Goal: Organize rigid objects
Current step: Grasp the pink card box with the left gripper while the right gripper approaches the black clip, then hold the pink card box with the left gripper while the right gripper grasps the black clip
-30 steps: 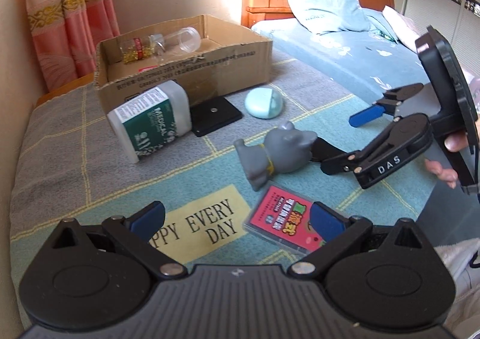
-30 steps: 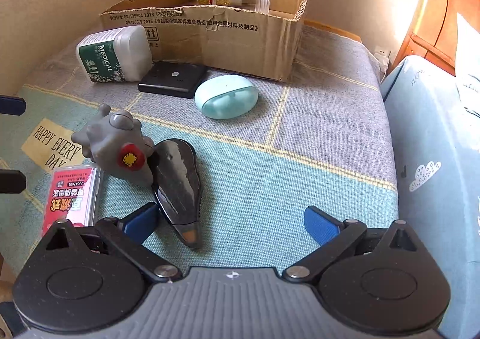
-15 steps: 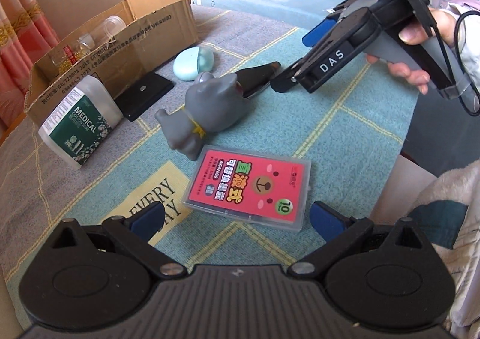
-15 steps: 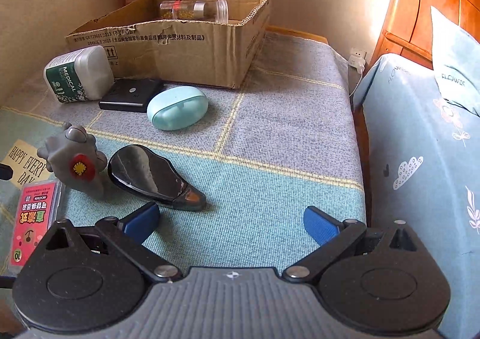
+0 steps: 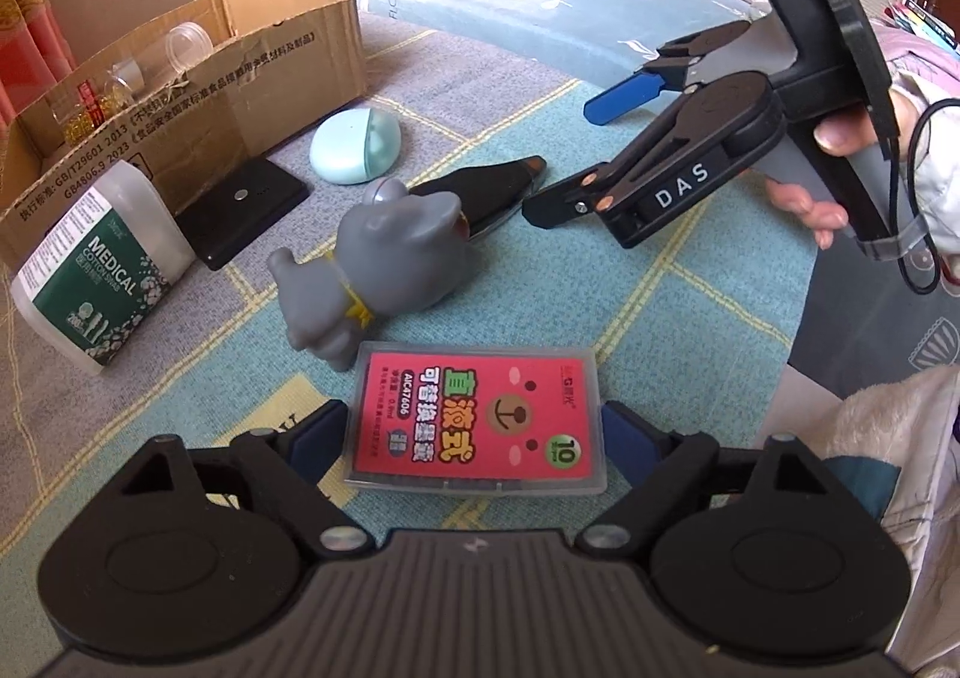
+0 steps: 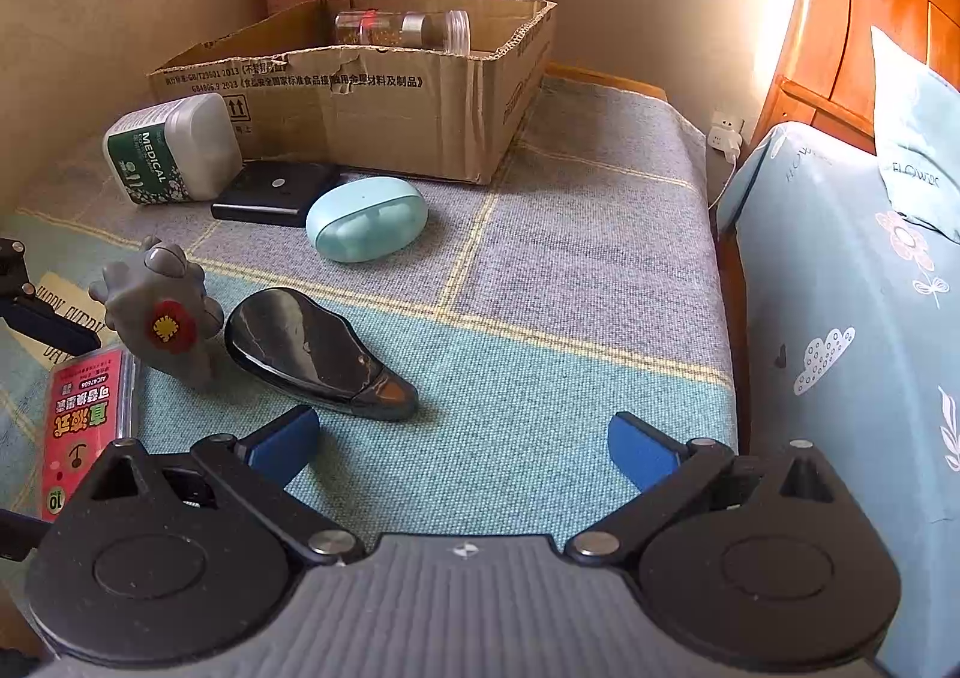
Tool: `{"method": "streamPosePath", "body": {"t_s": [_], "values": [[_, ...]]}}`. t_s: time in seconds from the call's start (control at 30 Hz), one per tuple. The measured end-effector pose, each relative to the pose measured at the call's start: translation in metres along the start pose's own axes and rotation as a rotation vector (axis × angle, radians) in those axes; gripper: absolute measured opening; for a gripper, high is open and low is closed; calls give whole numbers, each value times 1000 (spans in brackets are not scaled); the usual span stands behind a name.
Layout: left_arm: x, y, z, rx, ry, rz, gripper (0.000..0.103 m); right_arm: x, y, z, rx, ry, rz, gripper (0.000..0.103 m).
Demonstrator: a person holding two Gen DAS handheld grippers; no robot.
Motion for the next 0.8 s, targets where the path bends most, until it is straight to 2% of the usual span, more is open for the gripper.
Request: {"method": "streamPosePath", "body": {"t_s": [0.13,0.33,0.43,0.57,0.73,0.8], "values": [[-6,-9,-10,-66,71,3,90,7,8,5,27,-24,2,103],[-17,-27,-49,-238,215,-6,90,11,15,8,81,-86,-14,103],[-21,-35,-61,-297,237,-1,90,4,13,-5,65,-53,-8,103],[-23,-40,-68,-329,250,6,90,1,16,-29,63,20,2,103],[-25,-45,-71,-347,259,11,90,12,21,-47,30,10,7,103],[-26,-46,-73,-352,261,12,90,15,22,-46,40,33,3,103]]}}
Point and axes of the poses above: each gripper's, at about its wrist camera, not at the fingertips, and x roughly the way its jaws point, z to its right, y to its top, the point moved 7 cm from there along x, roughly the way its jaws point, and after that the axes turned 5 degrees about x, right-handed, at the moved point
